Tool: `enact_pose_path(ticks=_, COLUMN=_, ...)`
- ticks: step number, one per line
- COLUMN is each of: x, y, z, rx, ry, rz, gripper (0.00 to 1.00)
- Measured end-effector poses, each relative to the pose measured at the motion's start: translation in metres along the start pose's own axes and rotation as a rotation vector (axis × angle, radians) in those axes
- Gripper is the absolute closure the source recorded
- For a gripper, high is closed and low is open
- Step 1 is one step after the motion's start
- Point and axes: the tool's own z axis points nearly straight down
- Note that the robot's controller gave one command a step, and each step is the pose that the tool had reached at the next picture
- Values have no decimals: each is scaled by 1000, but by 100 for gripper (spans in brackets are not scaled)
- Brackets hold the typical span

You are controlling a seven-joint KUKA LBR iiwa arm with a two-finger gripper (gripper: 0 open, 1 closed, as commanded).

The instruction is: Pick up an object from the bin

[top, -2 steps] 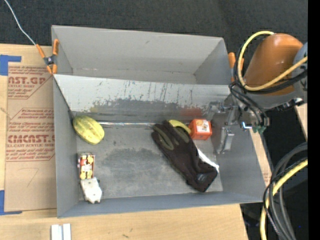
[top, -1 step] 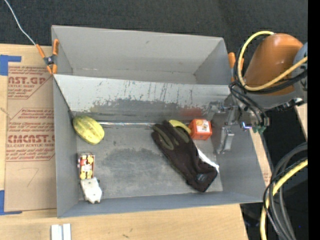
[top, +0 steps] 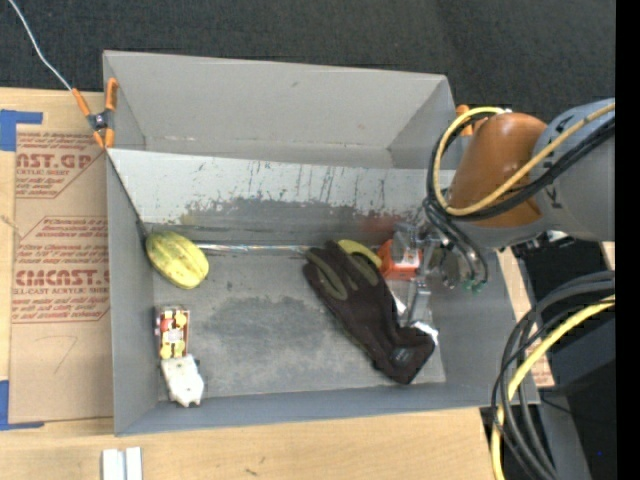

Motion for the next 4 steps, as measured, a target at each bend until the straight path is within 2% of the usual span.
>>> enact_pose_path(ticks=1, x=1, y=11, z=13, rx=1, ry=-4, rz=25, gripper=0)
enact_pose_path(ticks=2, x=42, y=52, z=27, rx=-2, ry=-2, rz=48, gripper=0)
enact_pose_path(ticks=3, x=36, y=64, z=30, rx=1, ry=-11, rz=196, gripper=100)
enact_pose_path(ticks=4, x=36, y=64, z=30, rx=1, ry=-10, rz=196, gripper=100)
